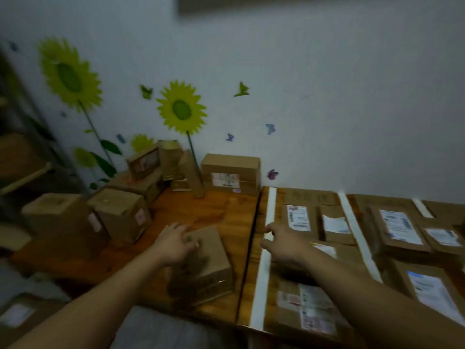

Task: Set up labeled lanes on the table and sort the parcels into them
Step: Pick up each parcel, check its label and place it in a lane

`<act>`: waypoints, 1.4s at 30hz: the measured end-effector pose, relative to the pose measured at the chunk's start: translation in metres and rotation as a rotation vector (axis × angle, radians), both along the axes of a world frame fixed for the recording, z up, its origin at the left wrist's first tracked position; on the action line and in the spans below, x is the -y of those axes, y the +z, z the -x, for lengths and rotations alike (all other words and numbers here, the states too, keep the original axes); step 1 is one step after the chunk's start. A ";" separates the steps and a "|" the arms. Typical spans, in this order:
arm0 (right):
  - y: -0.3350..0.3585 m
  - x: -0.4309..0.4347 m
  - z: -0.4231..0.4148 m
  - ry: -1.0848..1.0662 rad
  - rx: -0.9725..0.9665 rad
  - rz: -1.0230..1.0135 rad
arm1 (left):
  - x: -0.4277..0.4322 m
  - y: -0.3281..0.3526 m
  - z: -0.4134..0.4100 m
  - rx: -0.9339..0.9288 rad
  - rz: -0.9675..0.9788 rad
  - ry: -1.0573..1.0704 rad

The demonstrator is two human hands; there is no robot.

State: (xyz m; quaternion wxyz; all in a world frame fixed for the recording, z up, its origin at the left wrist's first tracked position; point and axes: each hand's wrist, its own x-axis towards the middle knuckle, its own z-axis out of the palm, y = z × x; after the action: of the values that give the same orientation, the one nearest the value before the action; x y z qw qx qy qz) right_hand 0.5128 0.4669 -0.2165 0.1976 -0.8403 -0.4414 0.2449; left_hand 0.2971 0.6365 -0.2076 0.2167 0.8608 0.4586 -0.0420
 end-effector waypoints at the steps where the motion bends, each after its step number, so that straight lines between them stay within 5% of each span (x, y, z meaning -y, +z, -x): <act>1: -0.001 -0.019 0.015 0.019 -0.019 -0.005 | -0.014 0.001 0.019 -0.011 0.007 0.030; 12: 0.016 -0.210 0.073 0.186 0.078 0.025 | -0.168 0.025 0.098 0.068 0.020 0.269; 19: 0.024 -0.361 0.018 0.115 0.095 -0.082 | -0.295 0.040 0.012 0.276 0.123 0.254; 26: 0.000 -0.479 -0.015 0.087 0.069 -0.079 | -0.393 0.016 -0.081 0.231 0.053 0.105; 30: -0.024 -0.506 -0.017 0.177 0.109 0.015 | -0.432 0.006 -0.107 0.055 -0.265 -0.089; 34: -0.048 -0.507 -0.018 0.025 0.104 -0.130 | -0.457 -0.011 -0.119 -0.061 -0.263 -0.202; 39: -0.028 -0.484 -0.017 -0.173 0.091 -0.247 | -0.457 -0.009 -0.119 0.005 -0.231 -0.208; 42: 0.001 -0.464 -0.007 -0.253 0.167 -0.339 | -0.438 0.001 -0.113 0.282 -0.212 -0.131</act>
State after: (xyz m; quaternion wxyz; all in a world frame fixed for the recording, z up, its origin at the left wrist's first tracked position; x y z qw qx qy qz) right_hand 0.5196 0.9311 -0.2152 0.3279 -0.8611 -0.3822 0.0699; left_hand 0.4100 1.0744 -0.2063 0.1834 0.9043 0.3684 0.1135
